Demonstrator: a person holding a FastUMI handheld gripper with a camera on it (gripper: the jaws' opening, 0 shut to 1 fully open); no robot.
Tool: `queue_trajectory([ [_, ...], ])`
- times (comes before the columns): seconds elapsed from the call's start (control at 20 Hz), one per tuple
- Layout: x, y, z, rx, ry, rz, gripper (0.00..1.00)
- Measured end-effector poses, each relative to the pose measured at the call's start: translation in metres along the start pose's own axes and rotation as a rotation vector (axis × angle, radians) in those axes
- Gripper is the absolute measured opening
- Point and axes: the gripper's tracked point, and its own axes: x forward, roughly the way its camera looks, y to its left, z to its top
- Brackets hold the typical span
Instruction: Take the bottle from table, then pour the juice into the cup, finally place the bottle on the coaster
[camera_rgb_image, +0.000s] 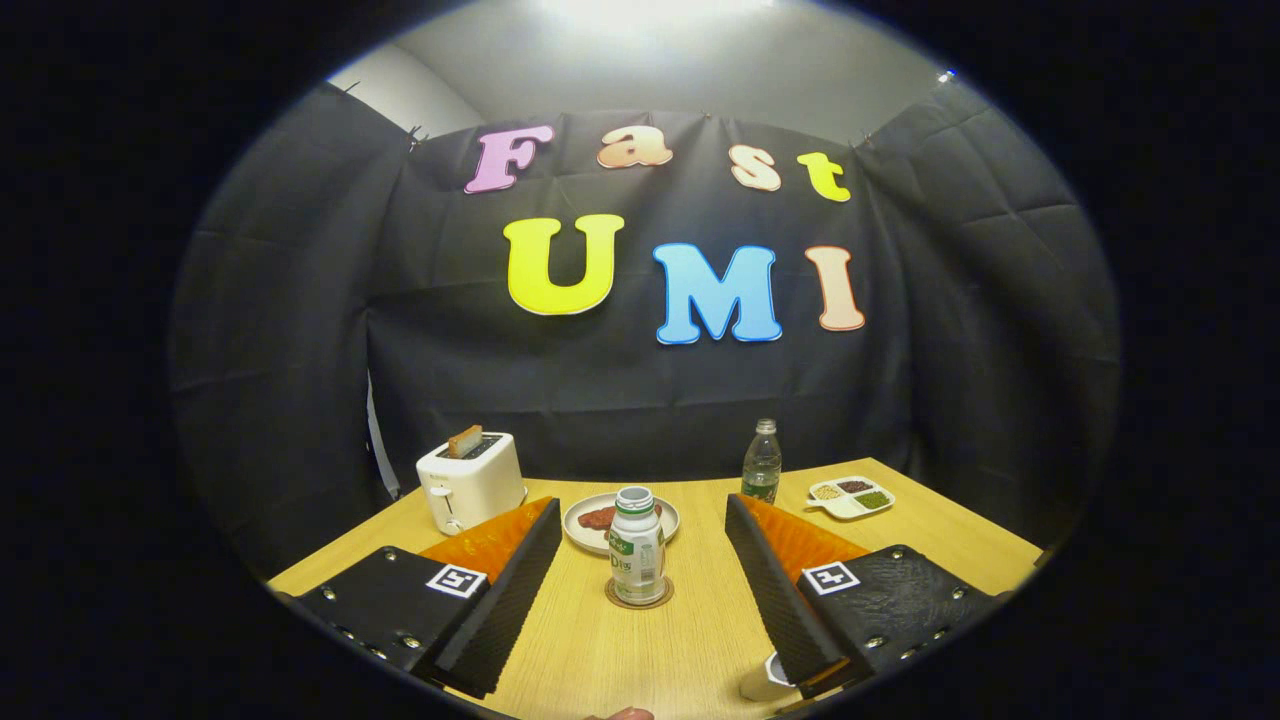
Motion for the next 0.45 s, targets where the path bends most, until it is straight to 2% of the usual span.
queue_trajectory([
  [0.45,-0.052,0.005,0.030,0.023,-0.043,0.010,0.99],
])
